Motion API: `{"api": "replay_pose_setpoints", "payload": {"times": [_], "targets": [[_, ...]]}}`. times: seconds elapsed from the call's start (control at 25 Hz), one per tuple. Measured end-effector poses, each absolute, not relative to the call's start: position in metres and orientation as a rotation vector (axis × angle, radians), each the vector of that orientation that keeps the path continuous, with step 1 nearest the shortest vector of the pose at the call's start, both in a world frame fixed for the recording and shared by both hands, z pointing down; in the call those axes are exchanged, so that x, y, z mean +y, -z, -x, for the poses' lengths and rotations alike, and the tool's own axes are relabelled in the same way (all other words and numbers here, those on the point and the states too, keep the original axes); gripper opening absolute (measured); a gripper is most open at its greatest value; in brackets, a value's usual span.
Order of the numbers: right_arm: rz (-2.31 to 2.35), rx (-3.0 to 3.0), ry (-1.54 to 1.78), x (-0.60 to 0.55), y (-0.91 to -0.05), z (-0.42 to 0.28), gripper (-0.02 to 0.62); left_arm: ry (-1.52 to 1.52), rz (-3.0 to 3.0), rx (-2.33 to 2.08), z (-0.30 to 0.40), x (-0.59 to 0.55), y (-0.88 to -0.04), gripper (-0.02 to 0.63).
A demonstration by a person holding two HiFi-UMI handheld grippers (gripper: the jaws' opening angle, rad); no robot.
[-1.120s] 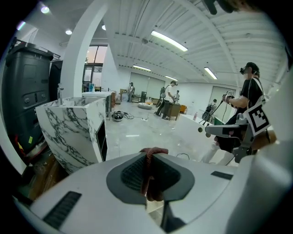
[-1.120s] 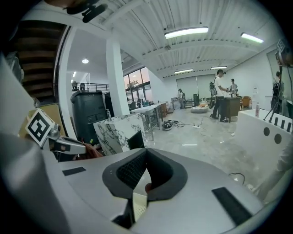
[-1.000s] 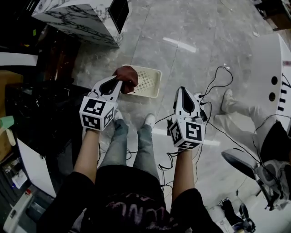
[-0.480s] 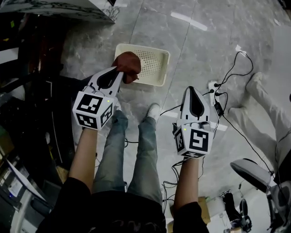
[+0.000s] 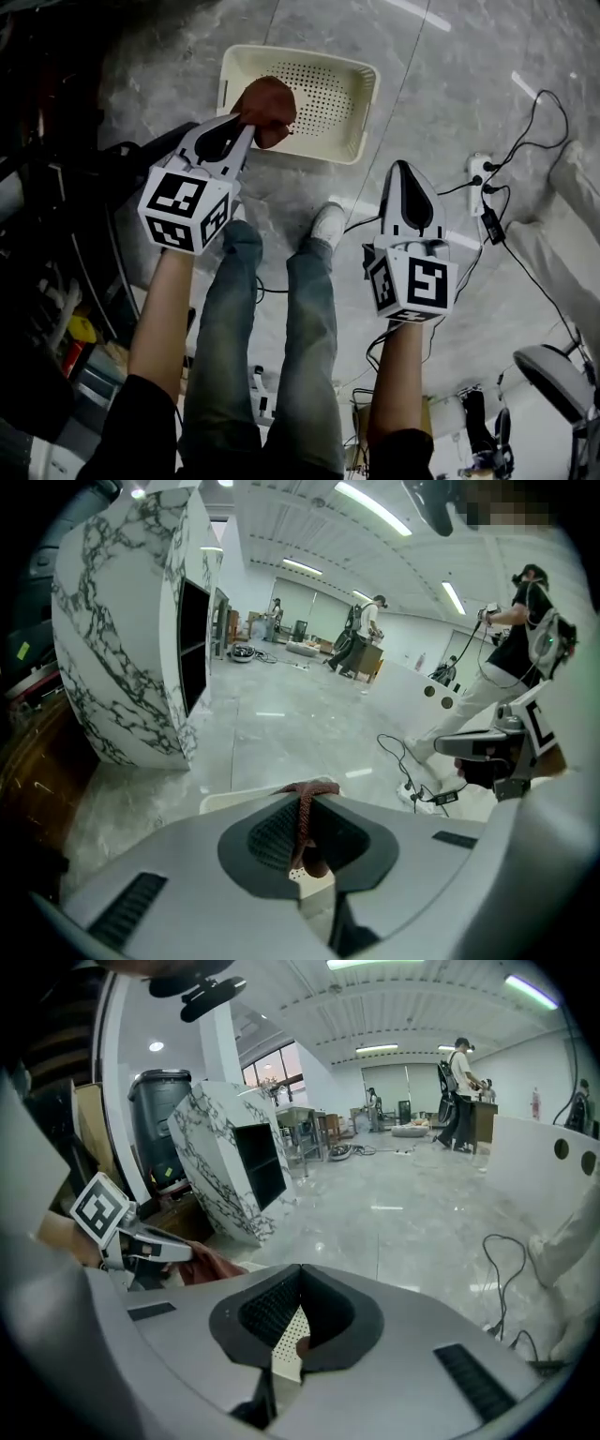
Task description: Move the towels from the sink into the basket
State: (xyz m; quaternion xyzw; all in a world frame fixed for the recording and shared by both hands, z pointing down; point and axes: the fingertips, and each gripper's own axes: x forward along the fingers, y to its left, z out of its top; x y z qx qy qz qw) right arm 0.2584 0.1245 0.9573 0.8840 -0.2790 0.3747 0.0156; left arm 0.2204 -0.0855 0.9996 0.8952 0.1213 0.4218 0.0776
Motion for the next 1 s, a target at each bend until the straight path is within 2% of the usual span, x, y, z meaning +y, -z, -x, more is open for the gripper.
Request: {"api": "replay_pose_setpoints", "payload": {"times": [0.16,0.36,0.8,1.0], "targets": [[-2.735,-0.838,-1.184,0.132,-0.993,-0.261,0.015,-1.312,-2.676,0.372,-0.212,-0.083,-1.039,0.046],[-2.743,-0.839,-1.202,0.131,-1.002,-0.258,0.015,-1.367,-2.651,0.431,-0.207,-0.078,-1.055,0.181],[-2.769,-0.829,-1.171,0.132,-0.984,-0.26,0.015,-1.35,-2.706,0.492,-0.218,-0.069,-1.035,0.201],[-2.782,-0.834,-1.135,0.13,-0.961,-0.265,0.015,-1.286,-2.726,0.487,-0.224,-0.065,-1.008,0.18]]}}
